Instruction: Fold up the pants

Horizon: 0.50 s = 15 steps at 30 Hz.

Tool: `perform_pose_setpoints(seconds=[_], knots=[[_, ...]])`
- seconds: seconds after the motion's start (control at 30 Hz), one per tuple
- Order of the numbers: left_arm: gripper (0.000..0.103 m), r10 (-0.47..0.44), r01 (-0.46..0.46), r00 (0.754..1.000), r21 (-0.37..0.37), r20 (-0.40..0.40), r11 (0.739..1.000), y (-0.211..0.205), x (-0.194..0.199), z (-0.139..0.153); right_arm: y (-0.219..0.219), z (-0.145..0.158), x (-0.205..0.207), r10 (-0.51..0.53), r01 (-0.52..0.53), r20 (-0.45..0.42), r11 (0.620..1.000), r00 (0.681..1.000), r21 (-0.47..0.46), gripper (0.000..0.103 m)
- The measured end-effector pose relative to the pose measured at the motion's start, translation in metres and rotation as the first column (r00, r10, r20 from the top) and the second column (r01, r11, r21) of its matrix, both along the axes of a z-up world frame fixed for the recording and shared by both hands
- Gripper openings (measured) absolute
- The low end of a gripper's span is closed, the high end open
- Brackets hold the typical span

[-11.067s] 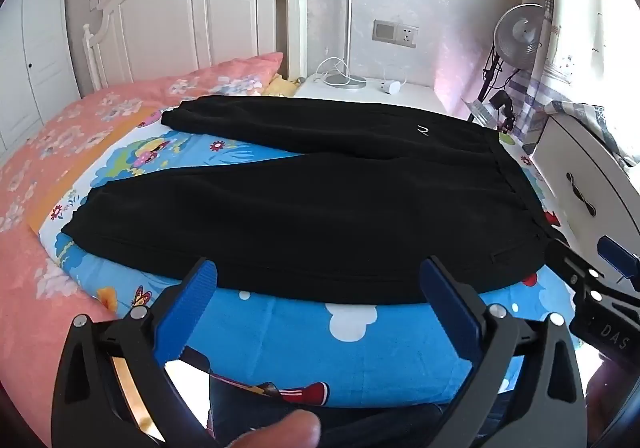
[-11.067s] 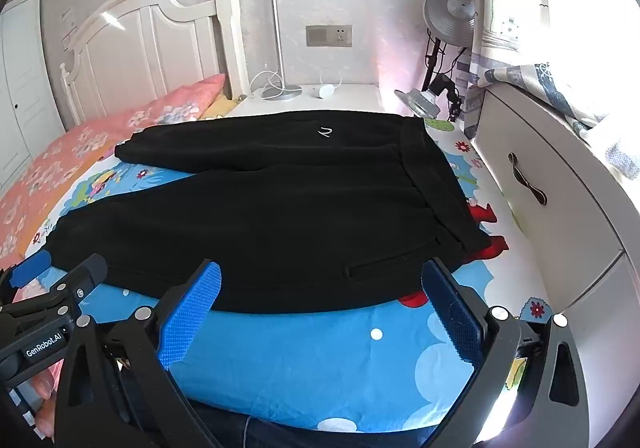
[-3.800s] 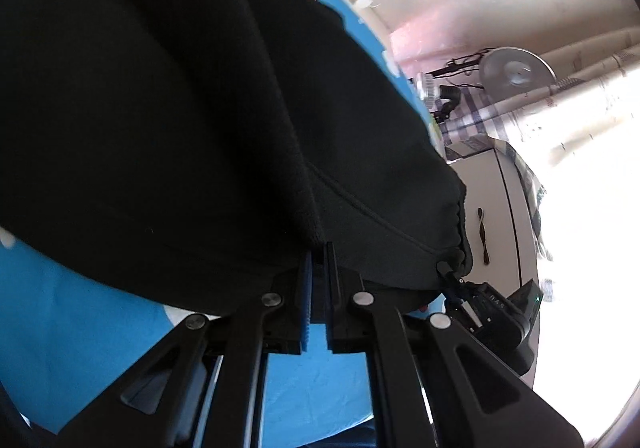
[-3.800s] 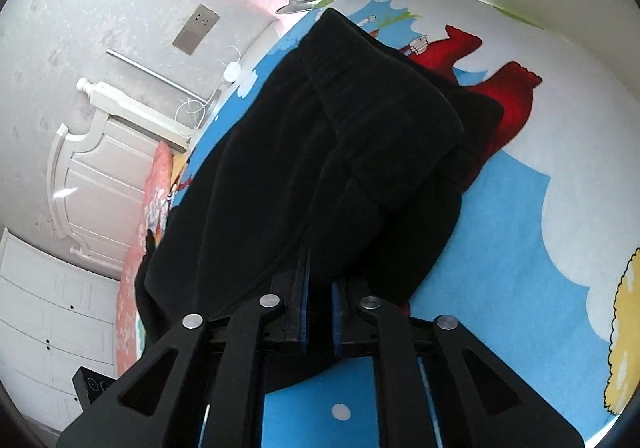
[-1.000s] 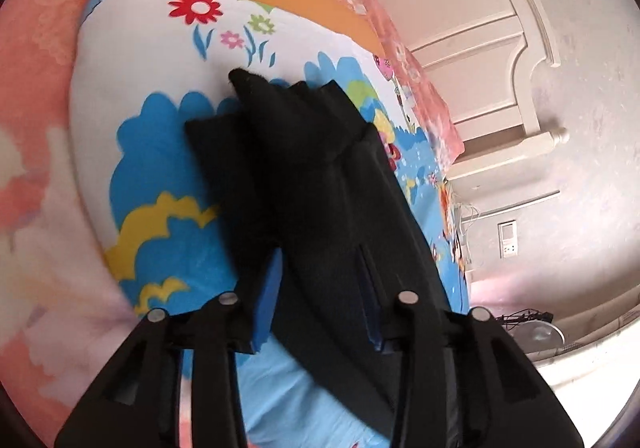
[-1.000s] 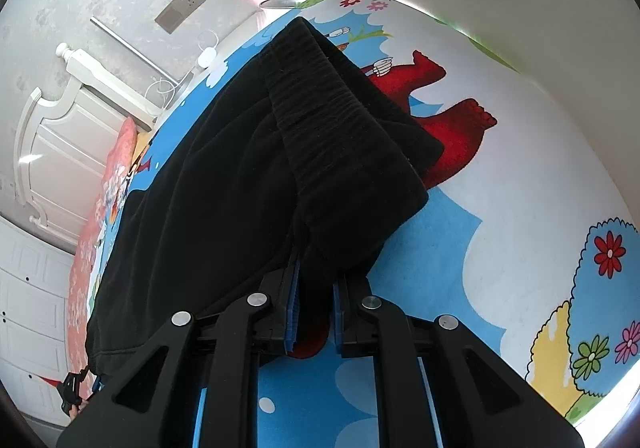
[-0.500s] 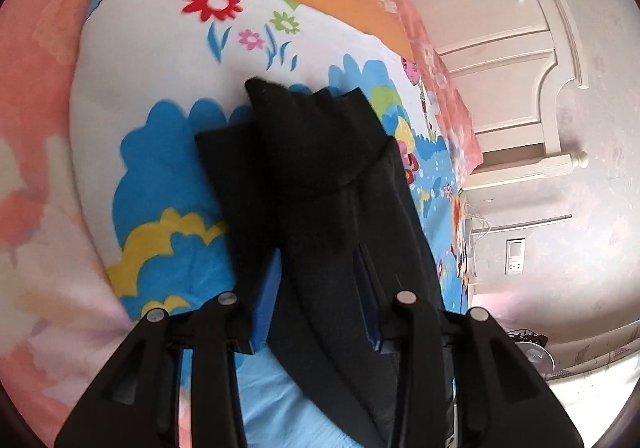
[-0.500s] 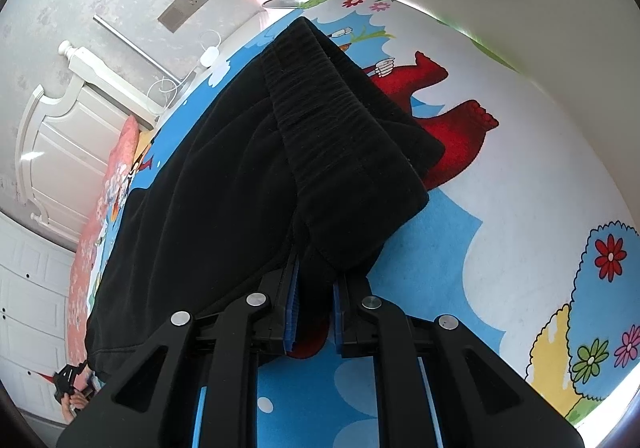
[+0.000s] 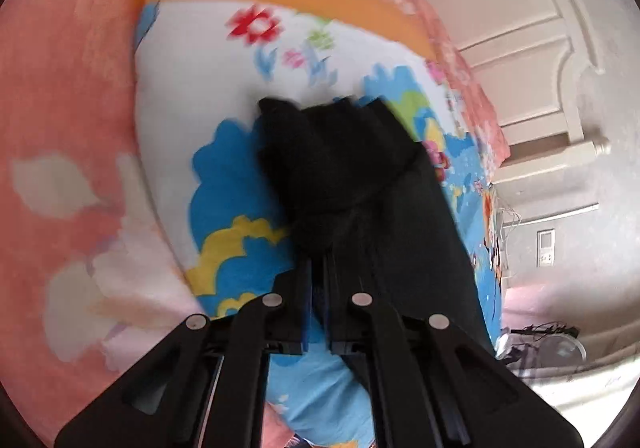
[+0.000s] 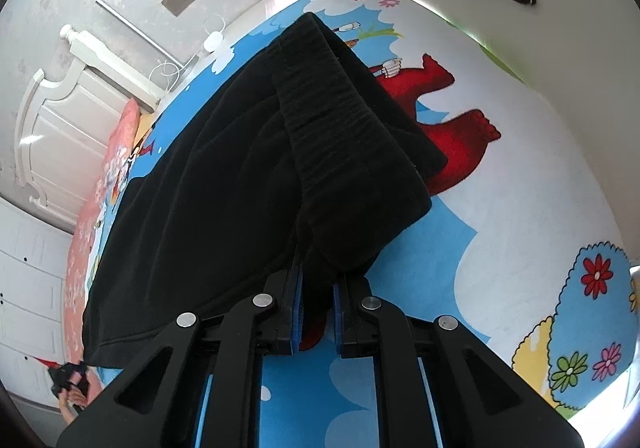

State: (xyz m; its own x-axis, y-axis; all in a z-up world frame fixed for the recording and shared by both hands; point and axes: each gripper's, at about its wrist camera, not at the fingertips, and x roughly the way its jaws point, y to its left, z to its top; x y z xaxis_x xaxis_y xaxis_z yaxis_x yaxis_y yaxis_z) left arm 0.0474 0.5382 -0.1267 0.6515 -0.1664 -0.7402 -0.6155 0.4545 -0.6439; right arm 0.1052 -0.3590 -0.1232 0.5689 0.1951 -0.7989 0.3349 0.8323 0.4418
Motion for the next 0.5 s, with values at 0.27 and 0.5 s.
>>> perform_pose_setpoints(seconds=[0.27, 0.5], knots=[[0.004, 0.042, -0.042, 0.999, -0.026, -0.016, 0.999, 0.004, -0.011, 0.001, 0.004, 0.003, 0.0, 0.01, -0.01, -0.003, 0.999, 1.0, -0.035, 0.008], [0.006, 0.052, -0.052, 0.998, 0.022, 0.022, 0.998, -0.002, -0.008, 0.01, 0.001, -0.003, 0.001, -0.002, 0.001, -0.004, 1.0, 1.0, -0.026, 0.008]])
